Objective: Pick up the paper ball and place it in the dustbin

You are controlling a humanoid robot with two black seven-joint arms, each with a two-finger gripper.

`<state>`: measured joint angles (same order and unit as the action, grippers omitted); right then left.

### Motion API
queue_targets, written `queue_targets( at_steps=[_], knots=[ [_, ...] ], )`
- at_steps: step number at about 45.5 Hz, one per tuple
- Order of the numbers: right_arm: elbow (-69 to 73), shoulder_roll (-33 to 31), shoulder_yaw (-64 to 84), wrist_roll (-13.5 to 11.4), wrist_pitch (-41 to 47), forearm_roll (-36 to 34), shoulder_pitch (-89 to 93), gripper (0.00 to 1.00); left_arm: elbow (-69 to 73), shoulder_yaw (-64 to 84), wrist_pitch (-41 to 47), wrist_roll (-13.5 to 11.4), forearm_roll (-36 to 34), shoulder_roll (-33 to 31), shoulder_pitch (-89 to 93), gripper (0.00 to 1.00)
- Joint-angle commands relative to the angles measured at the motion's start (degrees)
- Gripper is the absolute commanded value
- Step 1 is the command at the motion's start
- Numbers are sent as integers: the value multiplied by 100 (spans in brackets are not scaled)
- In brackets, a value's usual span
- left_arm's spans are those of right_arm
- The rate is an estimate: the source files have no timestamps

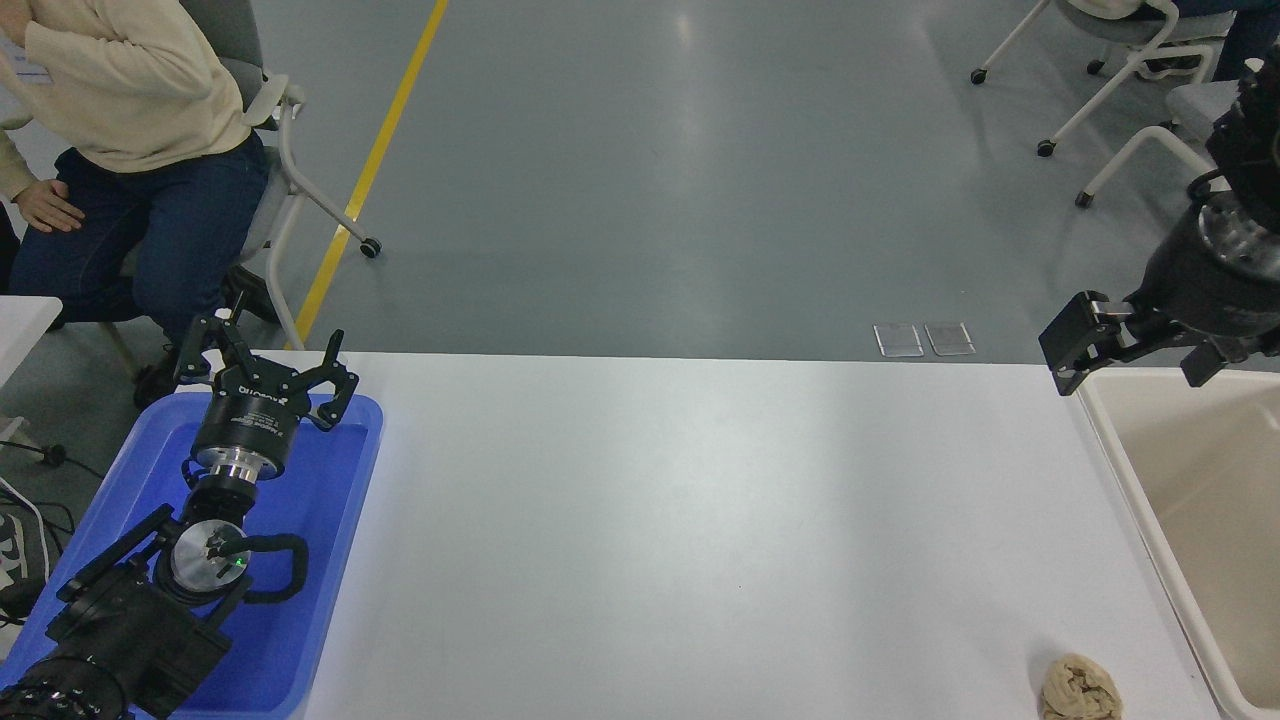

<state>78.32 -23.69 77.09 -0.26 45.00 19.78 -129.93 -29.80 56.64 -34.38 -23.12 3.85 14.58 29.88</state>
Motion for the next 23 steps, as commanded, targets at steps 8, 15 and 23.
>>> queue_targets(
  at_steps=[8,15,23],
  knots=[
    [-10,5,-9,0,0,-9,-50,100,0,22,1,0,2,1,0,100],
    [-10,-21,8,0,0,-9,-50,100,0,22,1,0,2,1,0,100],
    [-10,14,-9,0,0,-9,-94,100,0,22,1,0,2,1,0,100]
  ],
)
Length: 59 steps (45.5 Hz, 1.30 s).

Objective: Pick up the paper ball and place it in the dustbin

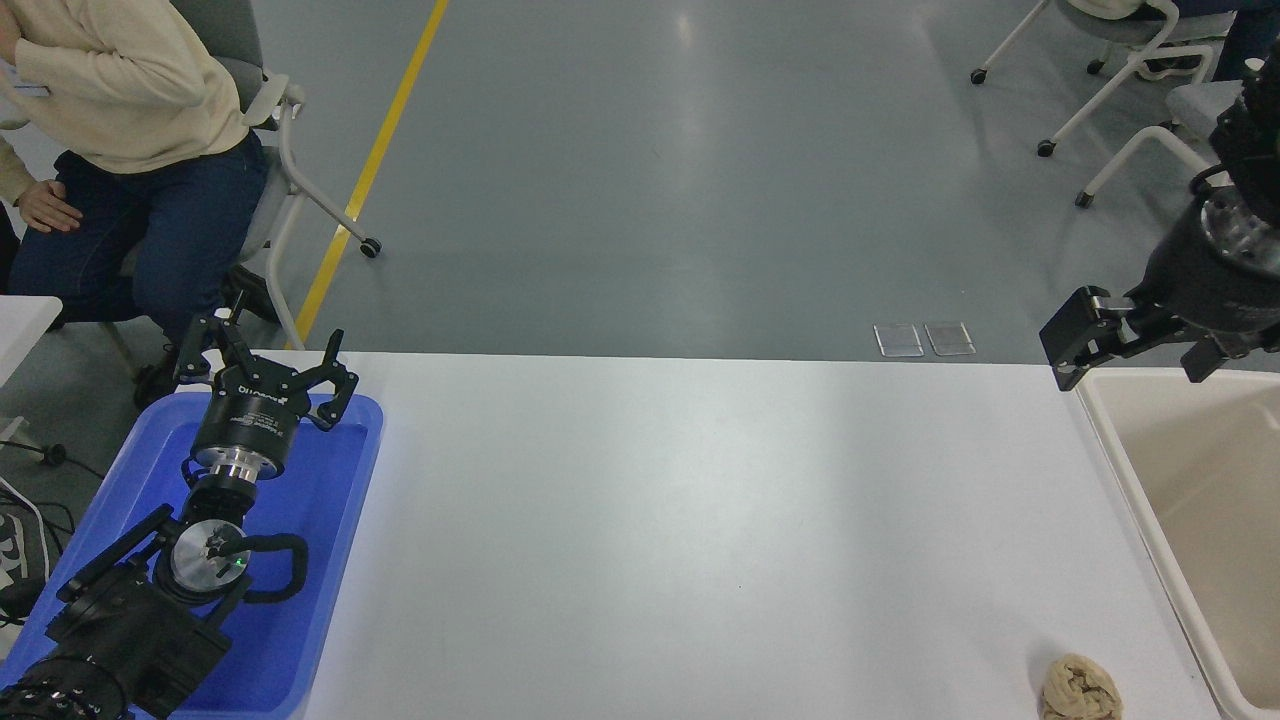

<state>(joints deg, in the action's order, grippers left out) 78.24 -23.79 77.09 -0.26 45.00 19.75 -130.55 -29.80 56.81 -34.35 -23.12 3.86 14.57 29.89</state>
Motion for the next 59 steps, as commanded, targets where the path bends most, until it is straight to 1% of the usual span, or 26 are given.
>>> queue_targets(
  at_steps=[1,19,39,47,59],
  knots=[
    [-2,23,-18,0,0,-6,-32,100,1,5,-2,0,1,1,-1,100],
    [-81,-12,263,0,0,-6,-489,100,1,5,-2,0,1,1,-1,100],
    [-107,-47,369,0,0,-15,-102,100,1,5,-2,0,1,1,-1,100],
    [-72,-47,342,0,0,-226,-50,100,1,5,-2,0,1,1,-1,100],
    [-107,-231,158,0,0,-208,706,100,1,5,-2,0,1,1,-1,100]
  ],
)
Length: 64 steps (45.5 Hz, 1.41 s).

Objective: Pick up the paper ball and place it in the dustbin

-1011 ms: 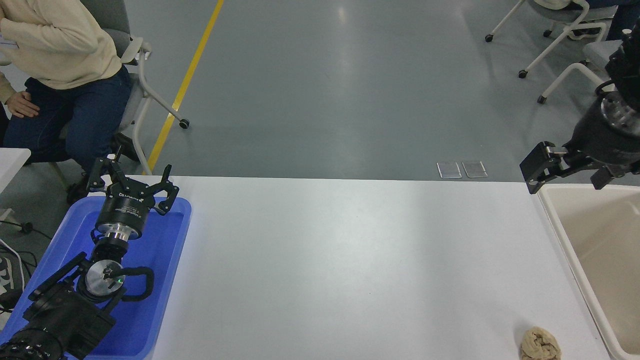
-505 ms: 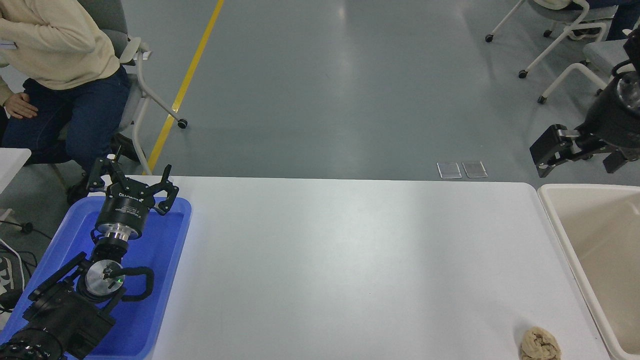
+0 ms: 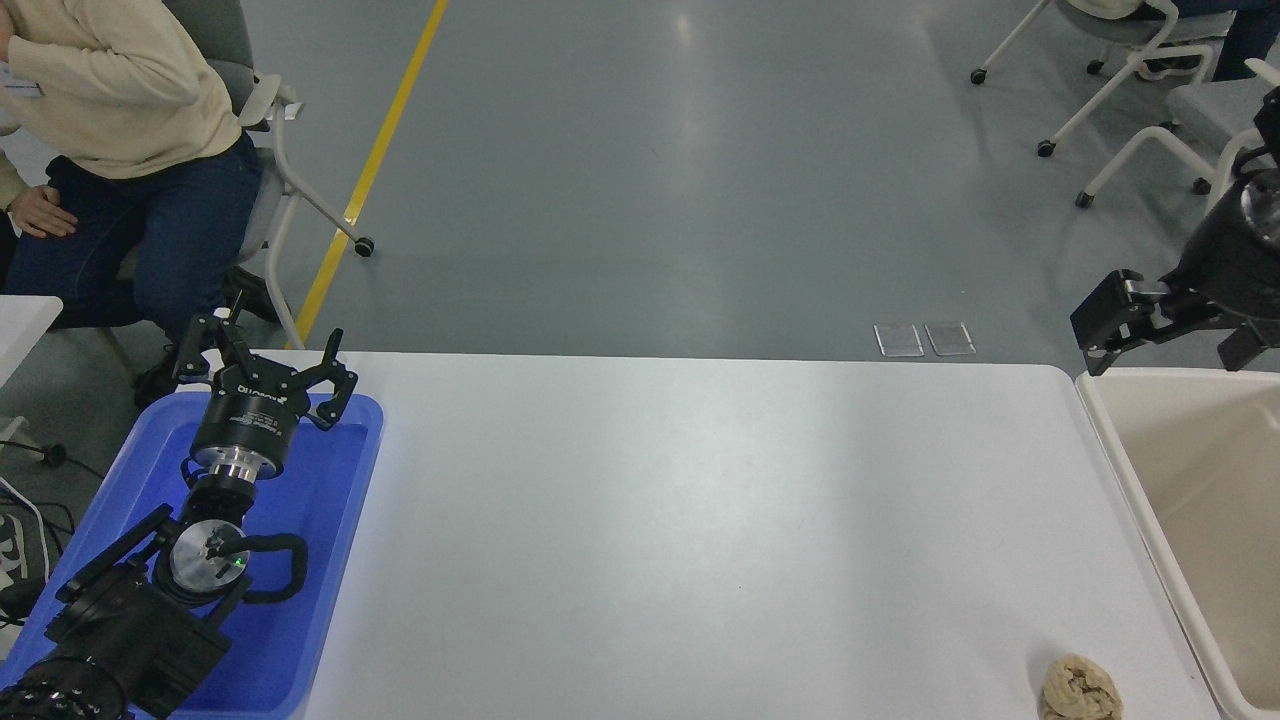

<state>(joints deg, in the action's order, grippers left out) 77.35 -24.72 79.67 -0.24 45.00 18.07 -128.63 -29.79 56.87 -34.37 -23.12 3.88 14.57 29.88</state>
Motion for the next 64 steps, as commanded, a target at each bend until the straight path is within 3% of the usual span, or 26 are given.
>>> queue_targets(
  at_steps=[1,14,38,41,49,64],
  knots=[
    [-18,-155,-101,-2,0,-40,601,100,-1,0,1,0,-2,2,1,100],
    [-18,-270,-426,-37,0,232,1796,100,-1,0,1,0,-2,2,1,100],
    [-159,-867,-953,-46,-1502,522,3484,100,-1,0,1,0,-2,2,1,100],
    [-159,-964,-1094,-46,-1792,619,3660,94,-1,0,1,0,-2,2,1,100],
    [-150,-1087,-1200,-46,-2478,645,3968,94,-1,0,1,0,-2,2,1,100],
    [-80,-1140,-1322,-37,-2478,812,4398,100,-1,9,-8,0,-2,2,1,100]
  ],
)
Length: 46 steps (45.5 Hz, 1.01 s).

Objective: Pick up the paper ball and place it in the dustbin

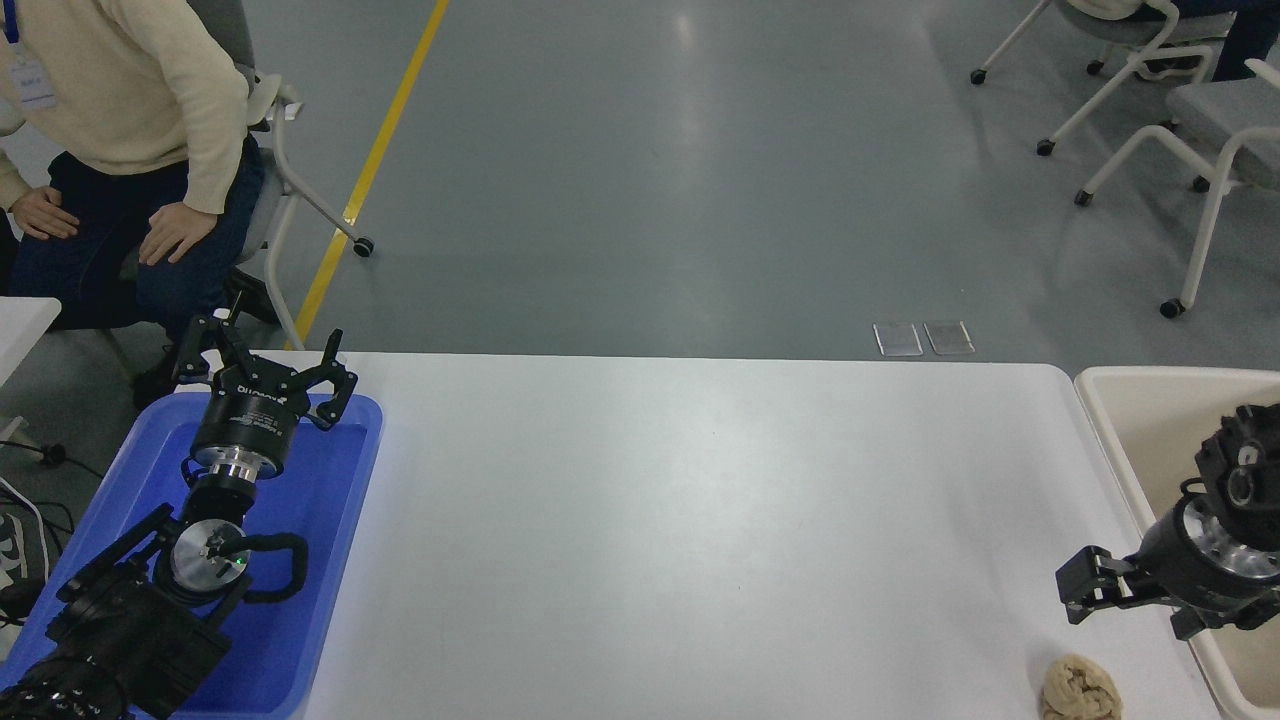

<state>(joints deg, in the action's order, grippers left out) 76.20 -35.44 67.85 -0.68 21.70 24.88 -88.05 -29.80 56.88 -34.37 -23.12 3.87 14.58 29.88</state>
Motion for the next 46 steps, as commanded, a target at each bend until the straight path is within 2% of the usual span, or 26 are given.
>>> queue_targets(
  at_steps=[1,13,28,36,46],
  knots=[
    [35,-68,-175,6,-149,131,367,100,0,8,-8,0,0,1,0,100],
    [-26,-42,-896,-2,-245,175,1000,99,-9,8,-8,0,0,1,0,100],
    [-324,169,-993,-20,-1238,184,1659,97,0,8,0,0,0,1,0,100],
    [-492,108,-975,-222,-1265,474,1774,96,0,8,0,0,0,1,-9,100],
    [-492,99,-984,-222,-1300,544,1809,95,0,8,0,0,0,1,-9,100]
  ],
)
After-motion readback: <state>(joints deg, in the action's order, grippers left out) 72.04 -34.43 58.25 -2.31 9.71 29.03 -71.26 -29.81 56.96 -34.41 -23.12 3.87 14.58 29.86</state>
